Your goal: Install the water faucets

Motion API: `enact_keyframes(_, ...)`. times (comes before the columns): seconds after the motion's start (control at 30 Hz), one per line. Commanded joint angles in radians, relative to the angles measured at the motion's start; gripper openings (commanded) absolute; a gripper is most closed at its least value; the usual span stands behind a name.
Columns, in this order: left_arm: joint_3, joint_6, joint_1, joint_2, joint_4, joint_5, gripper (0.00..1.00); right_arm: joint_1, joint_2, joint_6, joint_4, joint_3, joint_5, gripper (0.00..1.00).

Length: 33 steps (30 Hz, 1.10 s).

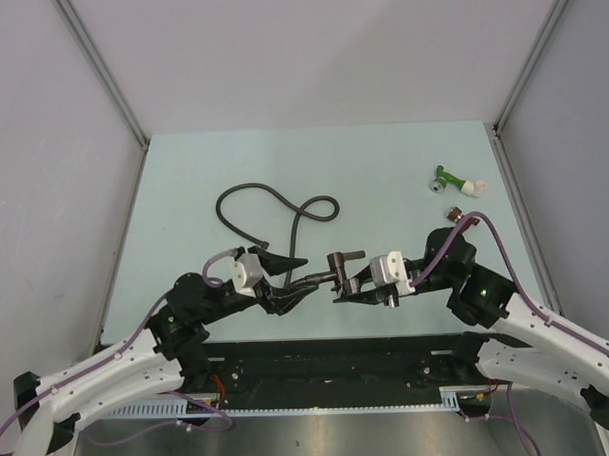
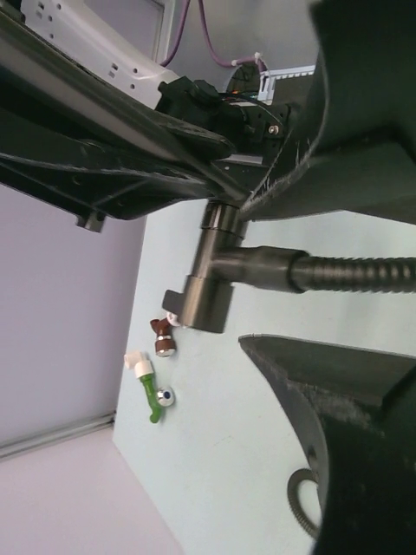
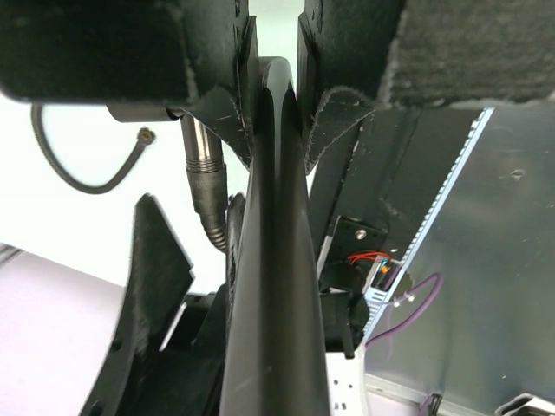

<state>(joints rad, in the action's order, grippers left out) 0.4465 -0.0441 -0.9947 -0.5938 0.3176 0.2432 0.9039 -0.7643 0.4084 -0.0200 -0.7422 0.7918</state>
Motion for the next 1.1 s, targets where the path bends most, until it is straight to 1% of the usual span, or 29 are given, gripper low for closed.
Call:
enact_keyframes(0.0, 0.081, 0.039, 0.002, 0.034, -0.089, 0.048, 0.65, 0.03, -0.015, 0.101, -0.136, -0.108, 0.015, 0.0)
enact_keyframes(0.03, 0.086, 0.042, 0.002, 0.034, -0.1, 0.054, 0.67, 0.036, -0.02, 0.113, -0.176, -0.126, 0.008, 0.0)
enact_keyframes(0.1, 0.1, 0.043, 0.002, 0.023, -0.13, 0.085, 0.71, 0.059, -0.02, 0.135, -0.204, -0.137, -0.02, 0.0)
enact_keyframes(0.13, 0.106, 0.067, 0.002, 0.014, -0.152, 0.096, 0.72, 0.067, -0.02, 0.142, -0.228, -0.146, -0.029, 0.0)
enact_keyframes(0.17, 0.122, 0.07, 0.002, -0.013, -0.166, 0.117, 0.74, 0.079, -0.02, 0.156, -0.244, -0.151, -0.045, 0.0)
enact_keyframes(0.33, 0.196, 0.081, 0.002, -0.132, -0.279, 0.176, 0.76, 0.105, -0.024, 0.173, -0.287, -0.166, -0.069, 0.0)
enact_keyframes(0.47, 0.234, 0.09, 0.001, -0.208, -0.31, 0.205, 0.76, 0.112, -0.023, 0.181, -0.297, -0.169, -0.086, 0.0)
enact_keyframes(0.53, 0.247, 0.095, 0.001, -0.231, -0.36, 0.22, 0.75, 0.113, -0.023, 0.182, -0.298, -0.167, -0.089, 0.0)
enact_keyframes(0.67, 0.256, 0.107, 0.002, -0.251, -0.382, 0.266, 0.72, 0.113, -0.021, 0.184, -0.299, -0.167, -0.091, 0.0)
enact_keyframes(0.8, 0.262, 0.127, 0.001, -0.276, -0.405, 0.275, 0.7, 0.115, -0.018, 0.181, -0.298, -0.167, -0.091, 0.0)
enact_keyframes(0.93, 0.268, 0.142, -0.001, -0.307, -0.422, 0.275, 0.61, 0.119, -0.017, 0.181, -0.296, -0.168, -0.091, 0.0)
enact_keyframes(1.07, 0.267, 0.154, -0.002, -0.317, -0.422, 0.274, 0.58, 0.122, -0.017, 0.181, -0.294, -0.167, -0.091, 0.0)
